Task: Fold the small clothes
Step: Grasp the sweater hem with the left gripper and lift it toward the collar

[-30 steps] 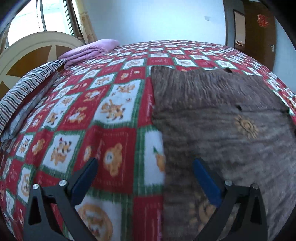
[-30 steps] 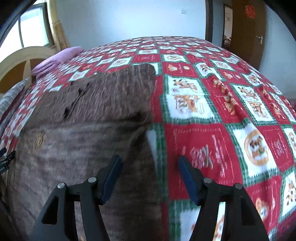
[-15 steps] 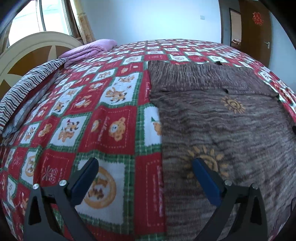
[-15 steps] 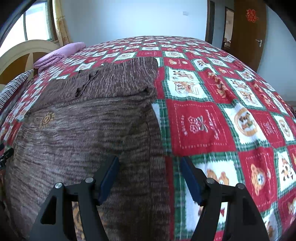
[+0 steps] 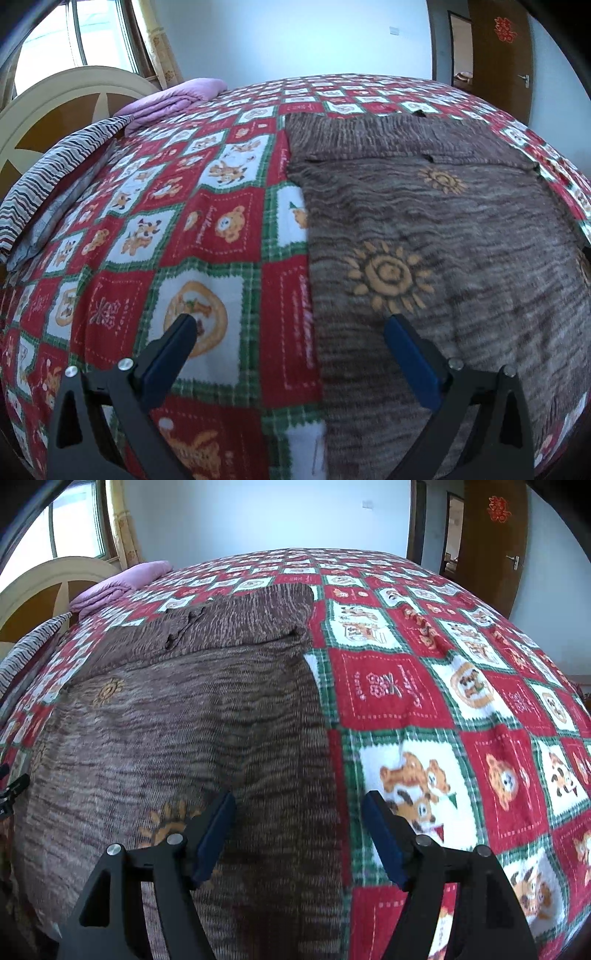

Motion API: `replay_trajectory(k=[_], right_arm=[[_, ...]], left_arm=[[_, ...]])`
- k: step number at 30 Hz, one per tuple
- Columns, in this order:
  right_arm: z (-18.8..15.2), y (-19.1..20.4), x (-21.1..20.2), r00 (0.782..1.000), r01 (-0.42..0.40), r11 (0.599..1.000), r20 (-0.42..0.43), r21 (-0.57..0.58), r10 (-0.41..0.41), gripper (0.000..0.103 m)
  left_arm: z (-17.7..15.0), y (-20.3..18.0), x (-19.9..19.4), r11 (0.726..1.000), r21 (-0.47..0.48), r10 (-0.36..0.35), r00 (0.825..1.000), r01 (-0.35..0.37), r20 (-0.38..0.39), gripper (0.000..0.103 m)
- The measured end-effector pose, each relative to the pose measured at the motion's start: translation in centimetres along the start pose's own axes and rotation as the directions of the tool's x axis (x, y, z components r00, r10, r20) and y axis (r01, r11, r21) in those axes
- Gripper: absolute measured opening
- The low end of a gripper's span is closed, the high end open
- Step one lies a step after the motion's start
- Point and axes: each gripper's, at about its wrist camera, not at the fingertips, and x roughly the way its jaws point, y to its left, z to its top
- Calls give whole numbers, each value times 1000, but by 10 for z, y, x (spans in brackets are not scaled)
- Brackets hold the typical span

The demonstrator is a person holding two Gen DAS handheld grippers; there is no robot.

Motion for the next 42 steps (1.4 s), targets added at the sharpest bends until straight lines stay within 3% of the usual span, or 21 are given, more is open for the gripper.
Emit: replay_trajectory(k=[16,20,28,32,35,37,38,39,42], right_arm=[[-44,2,-26,999,-14,1000,-33,-9,13,78],[-56,1,-32,999,-18,1000,-38,-1,17,79],[-85,1,-45,998,-35,999,-43,-9,34,81],[-99,-1,-49,998,-46,999,-47,-10,45,83],[-106,1,-51,998,-40,999,-38,-29,39,83],[-107,2,-51,998,-42,998,-43,-43,40,83],[-107,1,-51,998,-45,998,-49,-44,43,83],[-106,0,-52,997,-54,998,-57,-39,52,83],[-105,-5,-56,994,-88,996,-63,-17,87,83]], left_arm=[[-30,-5,-23,998,27,-47,999,48,-26,103],[-41,-1,-33,996,14,-90,995,91,-44,96],[-64,-3,-47,978,-14,-207,973,206,-103,69],[-73,-6,-51,966,-44,-258,960,254,-107,60],[-79,-11,-53,962,-38,-273,957,270,-99,41],[-80,-12,-55,959,-33,-283,955,281,-89,15],[-80,-10,-56,951,-45,-310,946,307,-90,9],[-79,-9,-58,945,-55,-327,941,323,-93,9],[-75,-5,-68,947,-50,-321,945,318,-65,8]])
